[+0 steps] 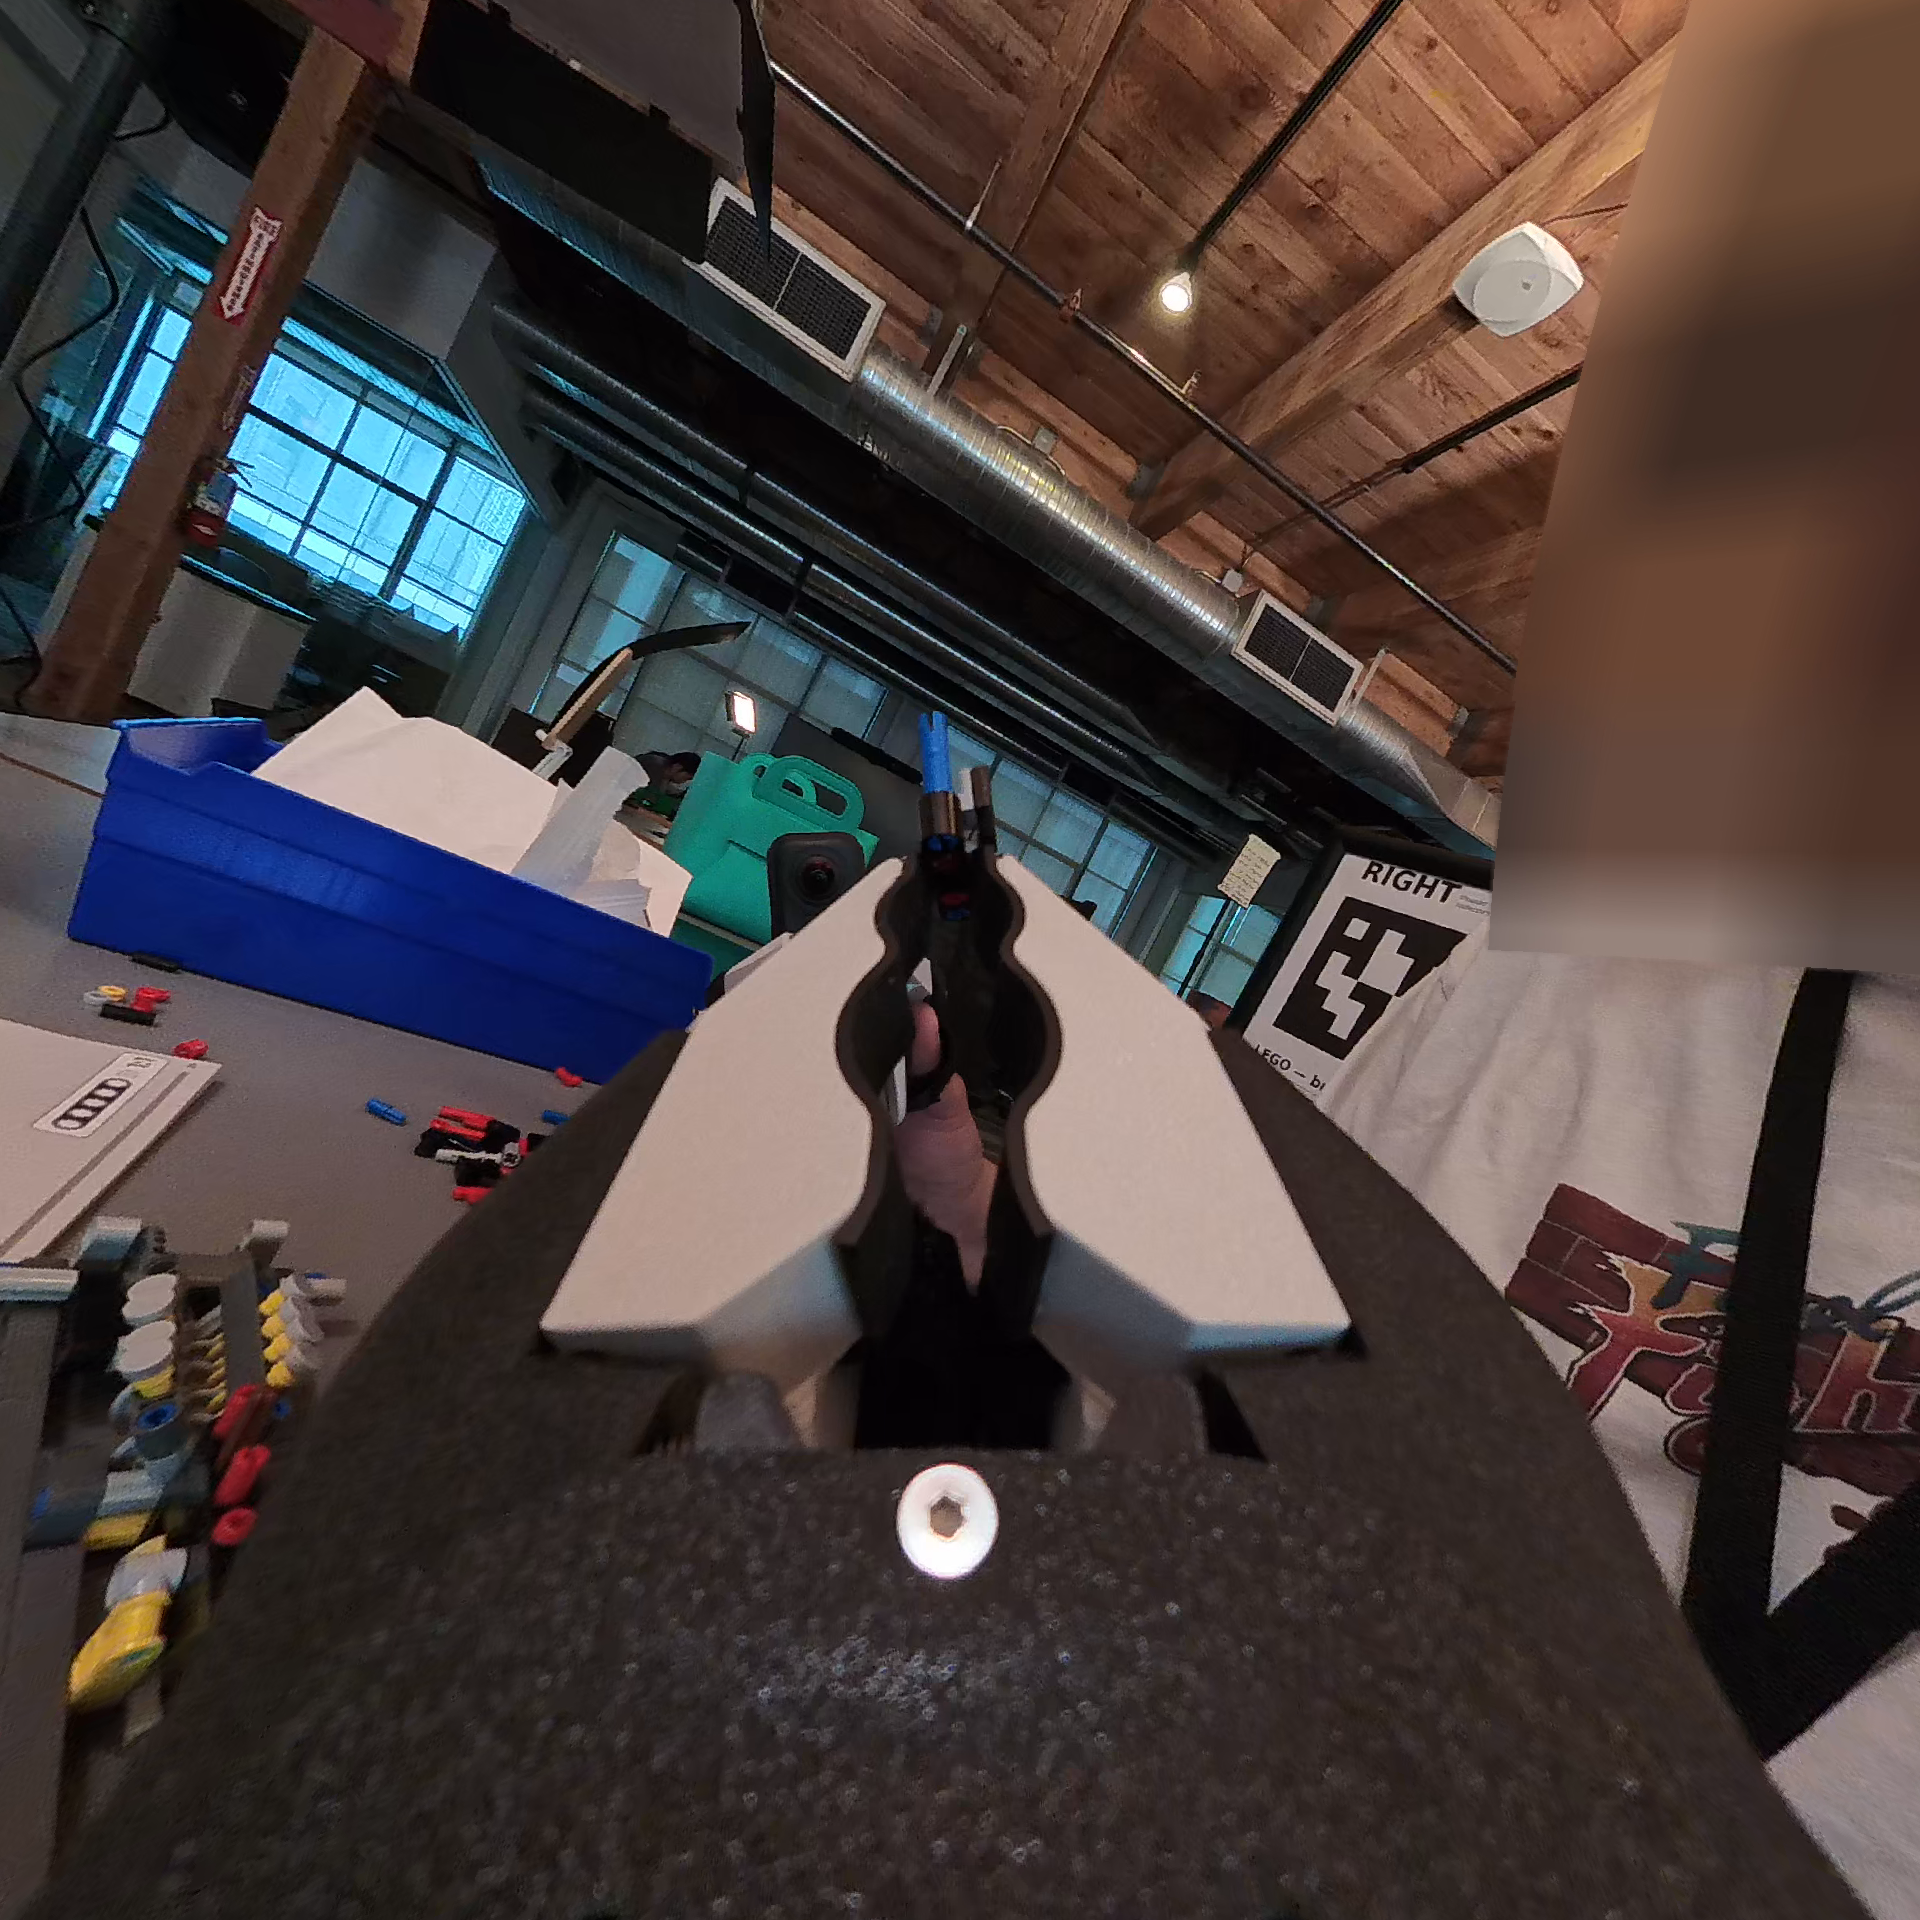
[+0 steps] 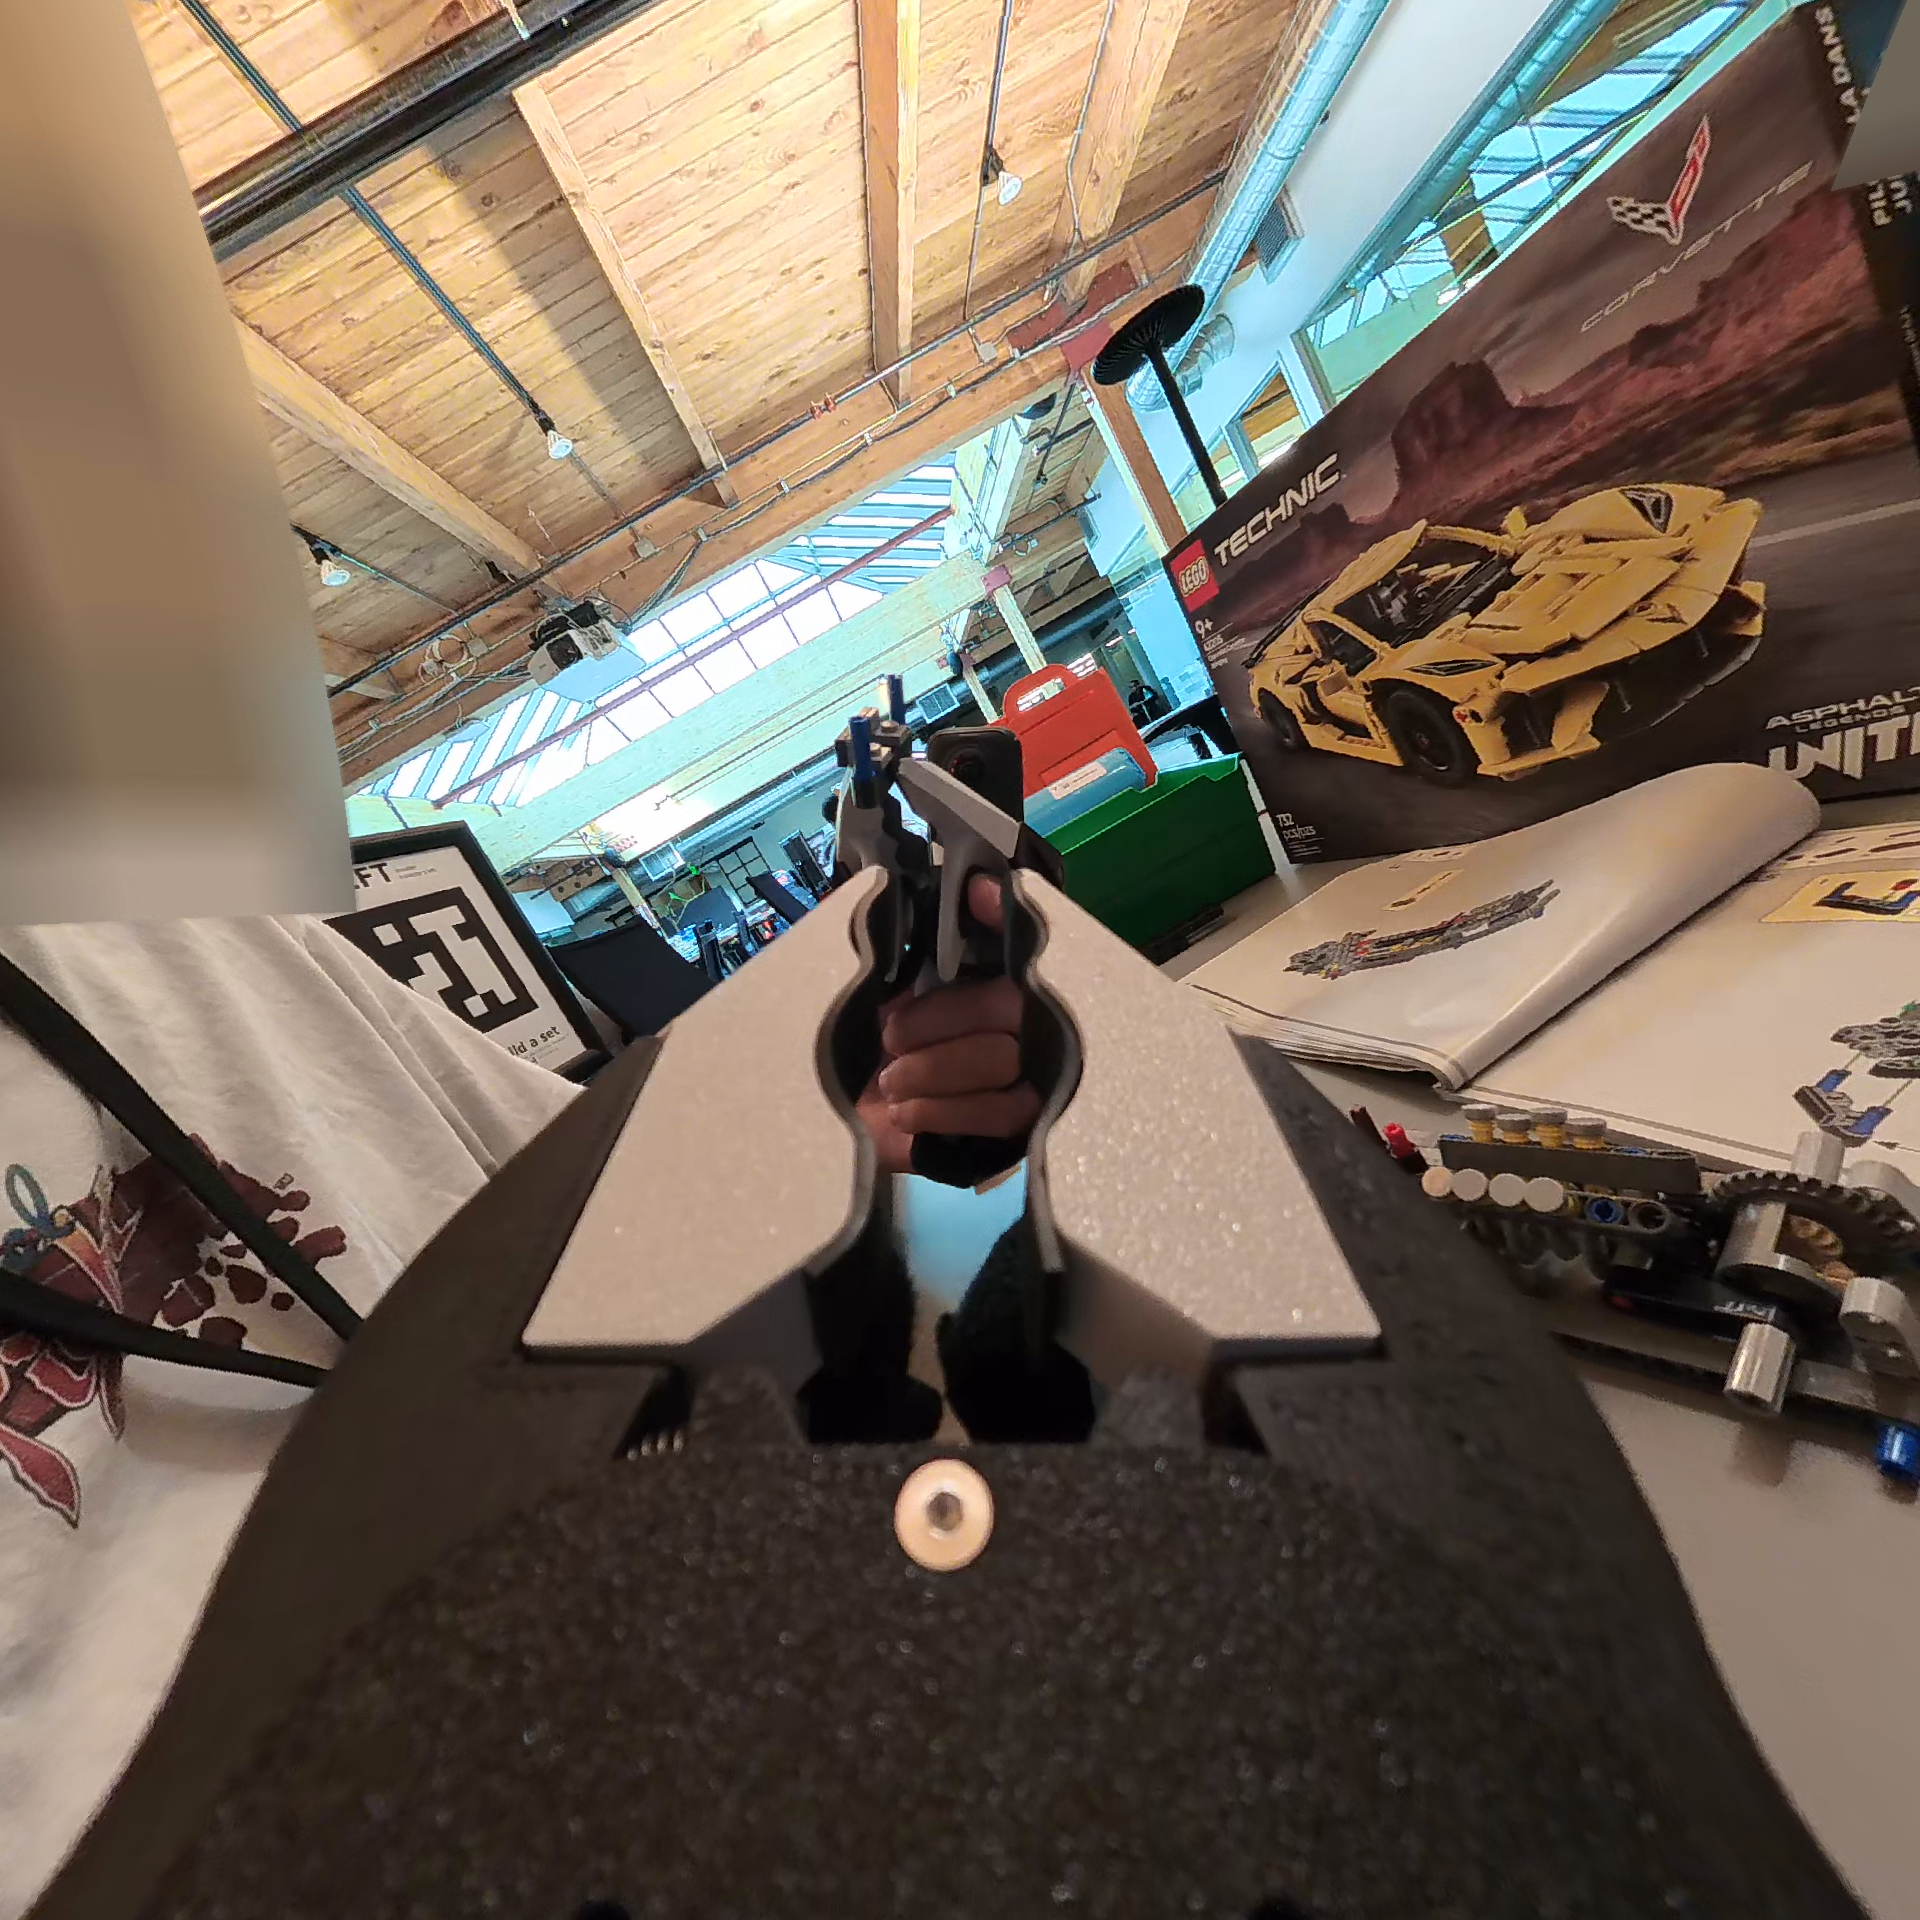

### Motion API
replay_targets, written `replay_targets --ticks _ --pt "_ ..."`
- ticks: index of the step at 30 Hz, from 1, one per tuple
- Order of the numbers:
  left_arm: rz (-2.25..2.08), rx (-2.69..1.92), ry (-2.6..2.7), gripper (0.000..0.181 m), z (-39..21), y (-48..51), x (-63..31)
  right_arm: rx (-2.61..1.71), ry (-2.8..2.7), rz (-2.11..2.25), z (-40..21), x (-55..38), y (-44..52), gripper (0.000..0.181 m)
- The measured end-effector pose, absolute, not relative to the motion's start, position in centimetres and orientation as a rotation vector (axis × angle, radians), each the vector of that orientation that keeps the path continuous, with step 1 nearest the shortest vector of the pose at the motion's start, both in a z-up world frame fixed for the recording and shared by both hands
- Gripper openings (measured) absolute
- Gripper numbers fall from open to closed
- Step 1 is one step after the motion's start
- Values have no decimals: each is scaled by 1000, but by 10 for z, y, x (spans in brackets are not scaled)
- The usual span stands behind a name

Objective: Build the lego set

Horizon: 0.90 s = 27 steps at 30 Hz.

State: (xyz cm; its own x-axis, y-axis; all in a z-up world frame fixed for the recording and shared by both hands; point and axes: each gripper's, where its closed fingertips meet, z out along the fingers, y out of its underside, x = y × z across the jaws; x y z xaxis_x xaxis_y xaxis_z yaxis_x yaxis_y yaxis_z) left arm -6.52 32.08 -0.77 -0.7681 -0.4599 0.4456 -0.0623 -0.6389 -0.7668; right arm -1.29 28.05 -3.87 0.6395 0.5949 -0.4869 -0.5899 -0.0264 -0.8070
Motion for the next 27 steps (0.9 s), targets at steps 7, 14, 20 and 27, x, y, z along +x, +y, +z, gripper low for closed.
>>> replay_targets --ticks 7,14,20,27 --pt "-2476 -945 1210 5 -10 319 -64 -1290 -15 929 -39 -15 281 19" --pt "-2423 -933 1302 5 -17 308 -63 -1279 -41 915 -35 -18 279 19" --pt "-2337 -936 1422 5 -28 291 -59 -1247 -145 970 -24 -36 268 20" --pt "-2143 -914 1606 6 -47 272 -56 -1326 -240 902 -34 -54 273 19"
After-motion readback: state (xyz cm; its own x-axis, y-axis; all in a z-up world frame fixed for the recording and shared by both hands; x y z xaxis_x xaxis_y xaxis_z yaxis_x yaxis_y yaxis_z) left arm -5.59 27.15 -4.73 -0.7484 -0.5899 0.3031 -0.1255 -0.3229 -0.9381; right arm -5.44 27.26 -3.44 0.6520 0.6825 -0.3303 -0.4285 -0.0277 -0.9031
